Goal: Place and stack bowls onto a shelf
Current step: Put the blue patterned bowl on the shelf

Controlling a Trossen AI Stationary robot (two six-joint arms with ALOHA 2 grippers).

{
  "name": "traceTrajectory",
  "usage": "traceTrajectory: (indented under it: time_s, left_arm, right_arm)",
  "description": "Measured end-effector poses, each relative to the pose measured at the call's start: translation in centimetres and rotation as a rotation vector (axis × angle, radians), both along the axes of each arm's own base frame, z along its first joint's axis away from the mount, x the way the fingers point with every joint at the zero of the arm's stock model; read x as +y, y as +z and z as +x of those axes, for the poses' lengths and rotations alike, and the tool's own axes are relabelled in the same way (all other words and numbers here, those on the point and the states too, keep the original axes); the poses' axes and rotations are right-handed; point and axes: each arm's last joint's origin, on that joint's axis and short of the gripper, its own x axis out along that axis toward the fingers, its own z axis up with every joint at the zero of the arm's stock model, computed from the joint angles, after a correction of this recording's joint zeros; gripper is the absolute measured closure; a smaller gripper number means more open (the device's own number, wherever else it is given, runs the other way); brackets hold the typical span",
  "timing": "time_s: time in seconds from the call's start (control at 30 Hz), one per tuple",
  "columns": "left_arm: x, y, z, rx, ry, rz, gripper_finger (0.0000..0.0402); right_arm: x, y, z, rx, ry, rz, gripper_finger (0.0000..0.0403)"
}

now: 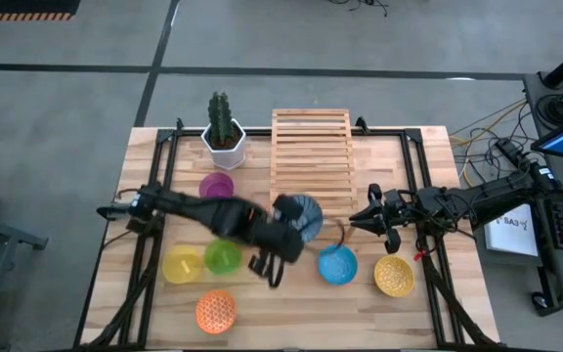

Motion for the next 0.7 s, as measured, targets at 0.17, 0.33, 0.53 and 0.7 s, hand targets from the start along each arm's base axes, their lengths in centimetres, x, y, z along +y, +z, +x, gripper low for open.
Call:
traceTrajectory:
  time_s: [0.17,0.33,0.53,0.7]
  left_arm:
    - [5.4,0.0,1.0,0.039,-0.009,0.055,0.0394]
    - [11.6,-0.1,1.6,0.04,0.031,-0.03,0.0394]
    - [16.5,0.0,1.8,-0.032,0.119,-0.091,0.0394]
    - [18.8,0.0,1.8,-0.068,0.14,-0.077,0.0394]
  right_arm:
    - [0.0,0.0,0.0,0.002,0.0,-0.003,0.0339]
    - [-0.1,0.2,-0.1,-0.049,-0.008,-0.165,0.0339]
    - [-0.1,0.6,-0.2,-0.106,-0.012,-0.313,0.0339]
    - [-0.1,1.6,-0.4,-0.216,-0.03,-0.346,0.0339]
